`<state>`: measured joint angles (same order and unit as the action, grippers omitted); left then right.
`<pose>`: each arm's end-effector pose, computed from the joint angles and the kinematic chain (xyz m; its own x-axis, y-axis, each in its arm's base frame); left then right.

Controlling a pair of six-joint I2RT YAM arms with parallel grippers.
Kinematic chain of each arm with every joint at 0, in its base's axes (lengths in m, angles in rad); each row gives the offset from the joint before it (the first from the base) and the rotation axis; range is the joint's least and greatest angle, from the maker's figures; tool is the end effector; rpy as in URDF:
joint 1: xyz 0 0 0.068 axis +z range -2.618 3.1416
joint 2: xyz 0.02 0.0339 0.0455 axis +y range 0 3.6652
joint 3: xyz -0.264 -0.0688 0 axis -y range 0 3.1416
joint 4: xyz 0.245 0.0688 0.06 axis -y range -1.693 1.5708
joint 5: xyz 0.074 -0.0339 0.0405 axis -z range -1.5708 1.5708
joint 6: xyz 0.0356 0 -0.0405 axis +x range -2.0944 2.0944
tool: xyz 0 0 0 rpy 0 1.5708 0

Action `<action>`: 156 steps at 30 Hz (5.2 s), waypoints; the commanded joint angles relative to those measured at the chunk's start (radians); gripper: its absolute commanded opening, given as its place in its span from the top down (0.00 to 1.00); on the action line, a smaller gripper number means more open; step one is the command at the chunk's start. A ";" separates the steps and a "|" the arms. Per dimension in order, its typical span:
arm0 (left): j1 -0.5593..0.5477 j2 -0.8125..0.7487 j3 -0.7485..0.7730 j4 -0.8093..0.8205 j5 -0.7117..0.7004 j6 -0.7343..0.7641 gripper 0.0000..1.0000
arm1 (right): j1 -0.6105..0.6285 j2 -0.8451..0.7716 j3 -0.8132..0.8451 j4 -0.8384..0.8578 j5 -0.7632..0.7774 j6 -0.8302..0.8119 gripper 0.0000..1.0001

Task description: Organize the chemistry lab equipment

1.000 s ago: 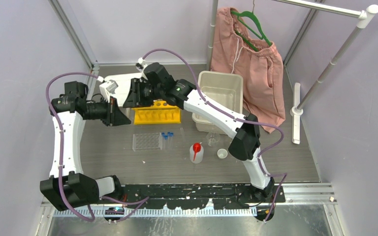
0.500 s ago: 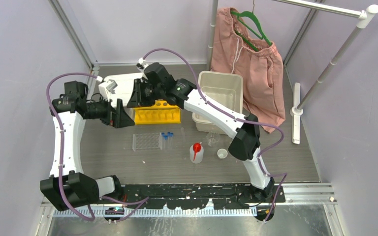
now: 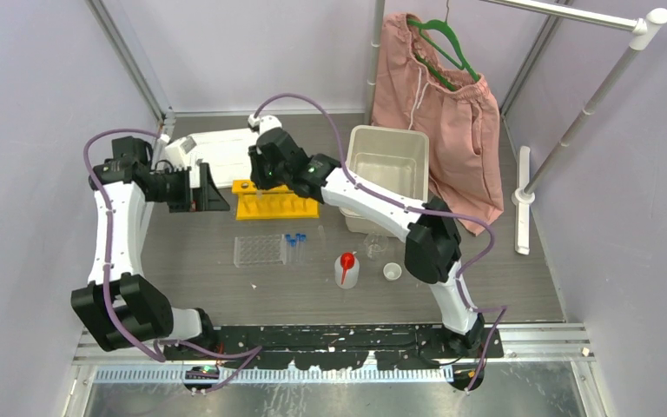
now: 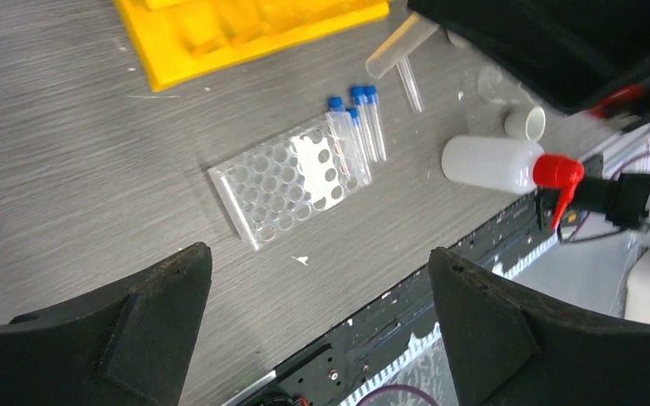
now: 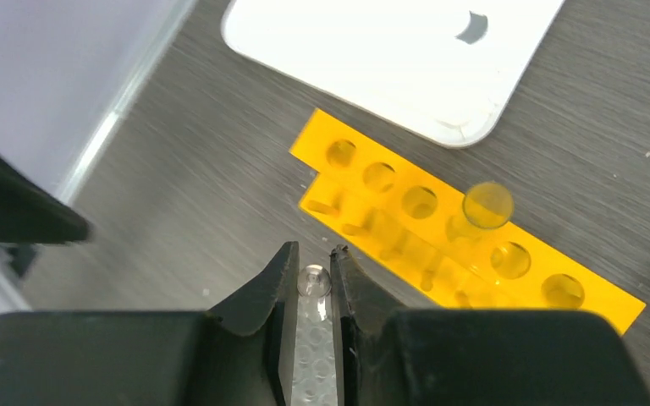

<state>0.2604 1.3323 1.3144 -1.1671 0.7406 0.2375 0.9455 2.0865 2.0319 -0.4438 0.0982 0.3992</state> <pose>0.2394 0.0389 0.3327 -0.8571 -0.0487 -0.5128 0.2644 0.8128 -0.5191 0.2921 0.3987 0.3374 -0.5518 -0.1036 -0.8275 -0.5882 0.7517 0.2982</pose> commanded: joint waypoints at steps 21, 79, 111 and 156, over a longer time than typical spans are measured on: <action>0.134 0.093 0.045 -0.003 -0.001 -0.030 0.09 | 0.067 0.026 -0.291 0.643 0.205 -0.280 0.99; 0.135 0.107 0.056 -0.025 0.009 -0.019 0.11 | 0.071 0.056 -0.282 0.620 0.213 -0.326 0.99; 0.135 0.115 0.054 -0.029 0.014 -0.016 0.12 | 0.071 0.026 -0.318 0.632 0.182 -0.265 0.99; 0.135 0.136 0.071 -0.044 0.020 -0.009 0.12 | 0.110 0.027 -0.355 0.587 0.248 -0.277 0.45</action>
<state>0.3885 1.4647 1.3460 -1.1908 0.7265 0.2203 1.0359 2.2242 1.6405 0.1467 0.2897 0.1104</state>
